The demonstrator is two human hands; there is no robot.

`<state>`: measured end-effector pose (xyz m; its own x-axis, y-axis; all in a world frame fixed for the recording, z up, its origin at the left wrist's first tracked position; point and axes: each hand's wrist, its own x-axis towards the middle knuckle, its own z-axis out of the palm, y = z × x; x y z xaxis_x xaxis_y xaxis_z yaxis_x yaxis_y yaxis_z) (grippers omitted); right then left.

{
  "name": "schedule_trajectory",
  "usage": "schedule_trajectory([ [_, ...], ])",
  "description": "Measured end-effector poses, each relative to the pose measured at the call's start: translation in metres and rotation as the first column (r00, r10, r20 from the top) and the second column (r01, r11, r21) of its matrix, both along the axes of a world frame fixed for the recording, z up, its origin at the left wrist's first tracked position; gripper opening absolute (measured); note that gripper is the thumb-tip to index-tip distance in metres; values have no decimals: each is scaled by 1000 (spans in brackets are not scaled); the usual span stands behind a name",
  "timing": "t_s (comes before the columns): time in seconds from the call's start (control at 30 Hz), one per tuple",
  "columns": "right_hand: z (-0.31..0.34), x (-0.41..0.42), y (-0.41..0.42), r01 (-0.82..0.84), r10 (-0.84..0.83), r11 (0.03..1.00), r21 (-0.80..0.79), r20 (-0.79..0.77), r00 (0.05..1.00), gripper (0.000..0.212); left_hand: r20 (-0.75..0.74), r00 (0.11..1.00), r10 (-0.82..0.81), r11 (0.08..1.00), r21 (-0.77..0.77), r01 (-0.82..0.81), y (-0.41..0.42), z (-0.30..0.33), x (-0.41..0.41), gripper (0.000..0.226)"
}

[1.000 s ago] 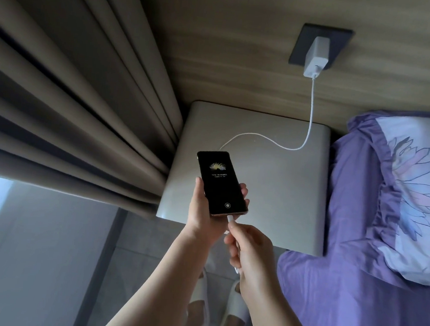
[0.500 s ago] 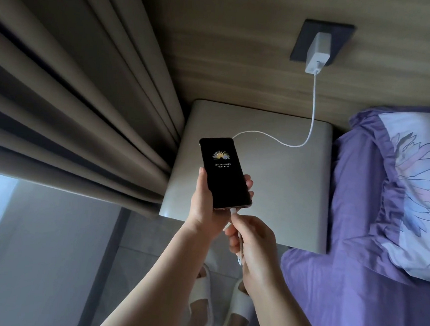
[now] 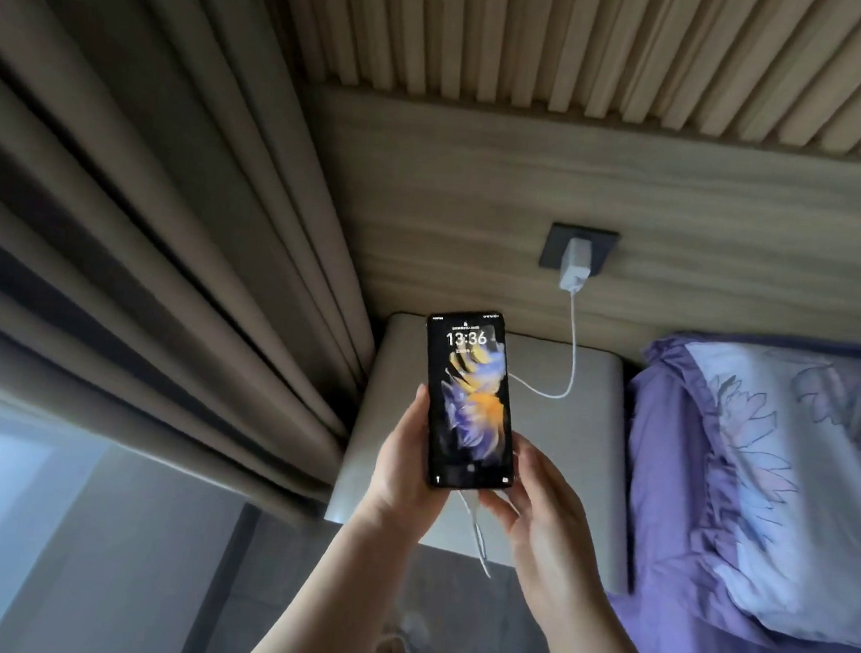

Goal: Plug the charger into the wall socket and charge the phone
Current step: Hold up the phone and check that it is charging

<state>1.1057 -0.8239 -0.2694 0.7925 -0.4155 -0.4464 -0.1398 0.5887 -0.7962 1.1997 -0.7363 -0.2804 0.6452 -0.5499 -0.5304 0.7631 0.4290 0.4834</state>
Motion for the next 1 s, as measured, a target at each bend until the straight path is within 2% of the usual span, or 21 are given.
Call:
schedule_trajectory([
  [0.17, 66, 18, -13, -19, -24, 986, 166, 256, 966, 35, 197, 979, -54, 998, -20, 59, -10, 81, 14, 32],
  [0.33, 131, 24, -29, -63, -10, 985, 161, 416, 909, 34, 276, 953, -122, 984, -91, 153, -21, 163, 17, 40],
  [0.4, 158, 25, -33, -50, -18, 990, 133, 470, 883, 37, 385, 917, -110, 986, -75, 150, -22, 186, 10, 38],
  [0.5, 193, 23, -36, -27, -26, 995, 94, 528, 849, 38, 623, 780, -63, 997, 64, 29, -20, 215, -2, 32],
  [0.63, 225, 12, -32, -12, -26, 998, 65, 556, 831, 38, 845, 535, -8, 996, 53, -69, -21, 259, -21, 42],
  [0.67, 232, 9, -31, -14, -20, 998, 57, 561, 827, 38, 858, 512, 29, 997, 15, -82, -19, 268, -25, 42],
  [0.73, 245, 4, -28, -31, 9, 999, 29, 569, 822, 38, 913, 403, 54, 992, -5, -123, -16, 276, -31, 28],
  [0.83, 258, -1, -27, -39, 45, 999, -24, 567, 823, 40, 959, 284, -3, 976, 64, -206, -14, 284, -34, 48],
  [0.93, 267, -4, -27, -43, 38, 999, -6, 572, 819, 42, 980, 197, 1, 964, 51, -260, -13, 295, -37, 48],
  [1.0, 272, -5, -26, -43, 32, 999, 5, 578, 815, 42, 984, 177, -22, 963, 68, -259, -12, 295, -36, 47],
])
